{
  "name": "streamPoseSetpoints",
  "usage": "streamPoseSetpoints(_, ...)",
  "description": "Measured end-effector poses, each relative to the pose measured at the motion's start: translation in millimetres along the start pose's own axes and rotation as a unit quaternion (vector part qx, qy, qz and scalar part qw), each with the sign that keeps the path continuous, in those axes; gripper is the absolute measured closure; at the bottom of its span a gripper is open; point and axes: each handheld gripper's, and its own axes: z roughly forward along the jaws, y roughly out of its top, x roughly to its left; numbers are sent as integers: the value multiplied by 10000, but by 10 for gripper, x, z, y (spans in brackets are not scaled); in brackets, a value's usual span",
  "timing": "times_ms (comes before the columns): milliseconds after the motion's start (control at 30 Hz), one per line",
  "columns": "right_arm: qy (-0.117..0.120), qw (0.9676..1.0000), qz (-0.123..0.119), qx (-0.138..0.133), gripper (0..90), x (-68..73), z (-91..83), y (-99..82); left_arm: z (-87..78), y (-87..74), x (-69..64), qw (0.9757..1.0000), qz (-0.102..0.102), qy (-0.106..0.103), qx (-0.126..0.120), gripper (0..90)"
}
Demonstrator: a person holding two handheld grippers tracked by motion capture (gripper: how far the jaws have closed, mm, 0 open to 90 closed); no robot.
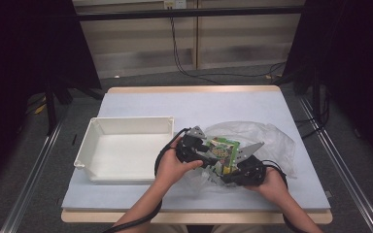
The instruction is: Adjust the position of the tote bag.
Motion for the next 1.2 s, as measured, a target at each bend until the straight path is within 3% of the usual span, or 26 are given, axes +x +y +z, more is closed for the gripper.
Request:
streamPoseSetpoints(67,-47,9998,-78,198,885,10,65,-30,-3,8,-9,10000,-13,-32,5,382)
streamPoseSetpoints(200,-229,9995,94,182,888,-52,40,-55,2,3,-20,9999,-24,-58,-90,382)
streamPoseSetpoints(233,-522,9984,156,172,888,-128,-11,-80,2,-1,-21,9999,-29,-58,-97,383)
streamPoseSetpoints(267,-522,9984,156,172,888,-128,-11,-80,-2,-2,-18,10000,11,-57,-60,383)
streamPoseSetpoints(300,-722,9966,372,139,888,-199,-72,-119,15,-8,-32,10000,1,-71,-57,383)
streamPoseSetpoints(333,-722,9966,372,139,888,-199,-72,-119,15,-8,-32,10000,1,-71,-57,383)
streamPoseSetpoints(367,-885,9945,563,45,888,-276,-135,-162,19,-4,-40,10000,56,-60,-10,383)
streamPoseSetpoints(533,-892,9943,566,-151,888,-298,-238,-186,74,2,-73,9997,246,-74,-15,342)
streamPoseSetpoints(767,-634,9960,456,-442,888,-244,-273,-114,158,94,-147,9976,683,-90,100,233)
streamPoseSetpoints(900,-443,9963,430,-592,889,-218,-285,-87,203,112,-170,9969,770,-159,6,203)
streamPoseSetpoints(1000,-362,9962,433,-667,890,-211,-296,-79,249,108,-162,9957,861,-254,232,195)
streamPoseSetpoints(1033,-259,9955,488,-764,891,-211,-304,-79,260,99,-158,9952,880,-335,262,319)
streamPoseSetpoints(1067,-259,9955,488,-764,891,-211,-304,-79,265,87,-154,9946,923,-374,302,319)
streamPoseSetpoints(1100,-271,9953,527,-762,890,-216,-308,-78,271,78,-150,9942,932,-396,365,466)
streamPoseSetpoints(1133,-271,9953,527,-762,890,-216,-308,-78,278,64,-148,9939,893,-466,448,466)
streamPoseSetpoints(1200,-272,9946,563,-826,860,-224,-309,-77,273,49,-135,9925,848,-560,679,706)
